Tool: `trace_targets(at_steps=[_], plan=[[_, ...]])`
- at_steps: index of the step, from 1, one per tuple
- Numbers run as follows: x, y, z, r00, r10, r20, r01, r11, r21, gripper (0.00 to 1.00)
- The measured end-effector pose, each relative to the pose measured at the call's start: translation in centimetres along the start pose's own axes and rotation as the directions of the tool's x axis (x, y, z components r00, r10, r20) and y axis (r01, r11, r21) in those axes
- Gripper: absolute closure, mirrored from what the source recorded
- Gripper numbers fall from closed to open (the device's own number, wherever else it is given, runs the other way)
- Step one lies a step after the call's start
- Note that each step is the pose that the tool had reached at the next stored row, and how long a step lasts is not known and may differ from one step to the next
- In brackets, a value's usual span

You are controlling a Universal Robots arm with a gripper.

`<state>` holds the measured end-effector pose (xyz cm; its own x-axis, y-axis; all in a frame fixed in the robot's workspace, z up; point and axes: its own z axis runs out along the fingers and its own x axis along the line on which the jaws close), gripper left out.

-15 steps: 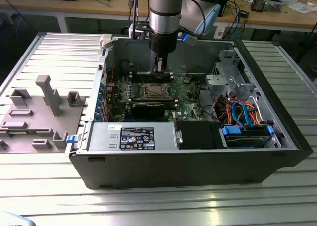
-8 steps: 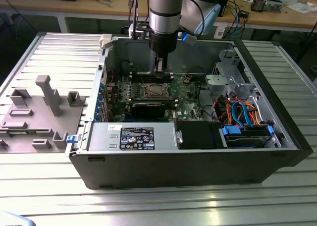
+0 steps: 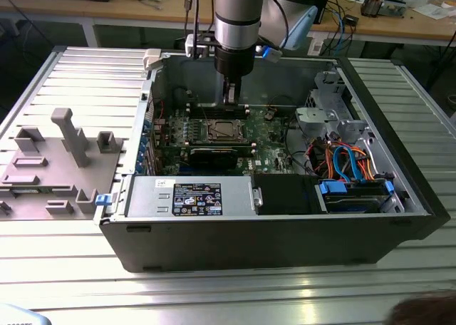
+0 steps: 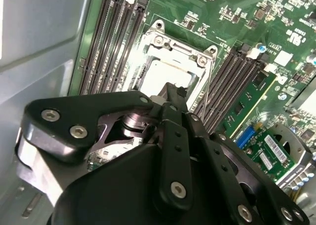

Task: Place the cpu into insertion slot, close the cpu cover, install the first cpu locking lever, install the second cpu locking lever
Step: 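Install the first cpu locking lever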

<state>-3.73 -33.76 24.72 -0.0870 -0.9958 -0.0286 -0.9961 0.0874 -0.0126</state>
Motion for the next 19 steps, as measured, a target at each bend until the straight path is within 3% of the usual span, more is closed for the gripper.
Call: trace_targets(at_steps=[19], plan=[[0.00, 0.00, 0.00, 0.9960, -0.090, 0.0012, 0.090, 0.9960, -0.0025, 0.89]])
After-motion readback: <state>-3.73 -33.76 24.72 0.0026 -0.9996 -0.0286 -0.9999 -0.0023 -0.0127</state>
